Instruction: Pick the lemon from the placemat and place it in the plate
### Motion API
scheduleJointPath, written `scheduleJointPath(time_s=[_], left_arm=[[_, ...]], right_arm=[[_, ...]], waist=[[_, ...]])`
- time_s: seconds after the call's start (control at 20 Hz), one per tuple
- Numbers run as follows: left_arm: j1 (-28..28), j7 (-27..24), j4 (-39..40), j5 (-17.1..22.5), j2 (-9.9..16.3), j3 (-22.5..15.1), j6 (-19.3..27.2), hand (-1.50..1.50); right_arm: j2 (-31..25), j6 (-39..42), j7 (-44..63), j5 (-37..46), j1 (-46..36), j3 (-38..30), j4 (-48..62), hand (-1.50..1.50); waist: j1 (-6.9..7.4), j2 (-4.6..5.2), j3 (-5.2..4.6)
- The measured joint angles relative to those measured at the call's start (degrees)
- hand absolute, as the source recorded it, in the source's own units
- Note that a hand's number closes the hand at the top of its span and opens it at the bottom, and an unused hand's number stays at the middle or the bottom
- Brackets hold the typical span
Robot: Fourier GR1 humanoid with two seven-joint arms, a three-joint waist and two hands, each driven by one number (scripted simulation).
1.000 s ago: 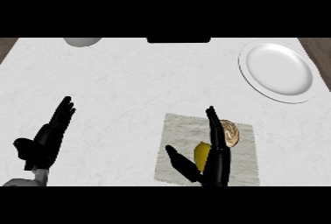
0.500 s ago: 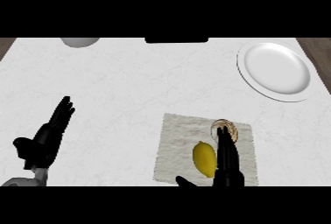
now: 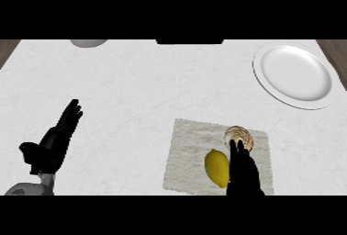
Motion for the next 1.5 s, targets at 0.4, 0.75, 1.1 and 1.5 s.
scheduleJointPath(time_s=[0.4,0.75,1.1,1.5], left_arm=[[-0.73,0.33,0.39,-1.36,-0.83,0.49,-0.13,0.00],[-0.88,0.38,1.17,-2.04,-1.65,1.25,-0.96,0.00],[-0.88,0.98,0.93,-2.59,-1.84,2.49,-2.12,0.00],[-1.09,0.92,1.00,-3.94,-3.22,3.38,-2.72,0.00]], right_arm=[[0.40,7.80,3.83,-2.87,-1.64,-1.79,-1.25,-1.50],[0.69,10.62,4.99,-7.23,-5.16,-3.81,1.69,-1.50],[0.78,11.15,3.61,-8.50,-6.49,-6.64,6.86,-1.50],[0.94,10.77,0.39,-11.48,-8.54,-10.58,11.43,1.50]], waist=[[0.27,0.08,0.06],[0.39,0.11,0.08],[0.39,0.07,0.11],[0.37,-0.35,-0.19]])
